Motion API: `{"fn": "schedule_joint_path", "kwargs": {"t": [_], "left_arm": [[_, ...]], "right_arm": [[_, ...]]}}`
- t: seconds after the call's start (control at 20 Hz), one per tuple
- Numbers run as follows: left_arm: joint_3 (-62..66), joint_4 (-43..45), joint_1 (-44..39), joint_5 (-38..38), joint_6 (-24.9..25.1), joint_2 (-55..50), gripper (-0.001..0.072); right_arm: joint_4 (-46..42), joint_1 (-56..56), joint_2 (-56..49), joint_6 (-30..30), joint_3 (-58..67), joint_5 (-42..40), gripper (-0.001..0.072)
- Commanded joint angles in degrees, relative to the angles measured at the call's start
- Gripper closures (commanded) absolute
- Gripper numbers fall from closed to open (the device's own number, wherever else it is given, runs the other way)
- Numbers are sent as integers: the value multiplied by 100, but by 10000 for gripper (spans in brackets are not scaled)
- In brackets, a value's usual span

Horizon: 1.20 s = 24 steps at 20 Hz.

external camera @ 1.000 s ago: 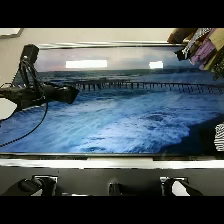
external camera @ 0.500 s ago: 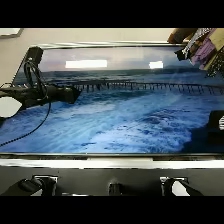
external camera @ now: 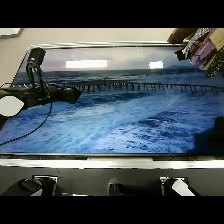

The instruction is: Fold the clothes and pants, and hang the long-sleeved shirts on hangers.

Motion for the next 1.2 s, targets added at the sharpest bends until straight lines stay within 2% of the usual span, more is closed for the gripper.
{"fn": "schedule_joint_path", "kwargs": {"t": [0.0, 0.05, 0.1, 0.15, 0.25, 0.3, 0.4, 0.5, 0.6, 0.65, 0.7, 0.75, 0.8, 0.85, 0.9, 0.95, 1.0, 1.05, 1.15], "left_arm": [[0, -4, 2, -2, 0, 0, 31], [0, -2, 2, 0, -83, 0, 31], [0, -2, 2, -2, -149, 0, 31], [0, -2, 2, 0, -151, 0, 31], [0, -2, 2, -2, -234, 9, 31], [2, 0, 4, 0, -317, 15, 30], [4, 48, 22, 0, -658, 48, 30], [4, 85, 162, 0, -1276, 131, 30], [4, 85, 354, 0, -1473, 260, 30], [4, 85, 468, 0, -1488, 339, 31], [4, 85, 588, -2, -1486, 422, 34], [4, 85, 706, -2, -1486, 498, 44], [4, 85, 839, -13, -1484, 575, 48], [2, 85, 955, -26, -1484, 645, 115], [2, 85, 1067, -68, -1480, 726, 330], [2, 85, 1163, -151, -1453, 796, 513], [2, 85, 1235, -289, -1331, 861, 680], [0, 87, 1296, -479, -1099, 933, 686], [-2, 138, 1390, -1062, -581, 1047, 687]], "right_arm": [[704, -181, -37, -238, -2, 120, 687], [833, -184, -20, -328, -2, 162, 686], [918, -181, 7, -361, -2, 232, 654], [986, -181, 50, -358, -2, 297, 548], [997, -181, 199, -356, -2, 407, 257], [988, -181, 319, -358, -2, 393, 147], [813, -181, 621, -358, 0, 155, 139], [691, -184, 946, -212, 0, -402, 139], [1038, -175, 1169, 492, 0, -997, 148], [1491, -166, 1198, 774, 0, -1276, 230], [2400, -164, 1172, 734, -2, -1484, 370], [3633, -164, 1099, 289, -2, -1526, 477], [5237, -164, 975, -748, -2, -1364, 602], [6804, -66, 817, -1980, -2, -1001, 684], [8061, 210, 599, -3171, -2, -487, 685], [8701, 664, 352, -3801, -2, 120, 686], [8679, 1182, 127, -4079, -2, 730, 687], [8240, 1790, -94, -4304, -2, 1460, 687], [6828, 2909, -330, -4717, -168, 2743, 688]]}}
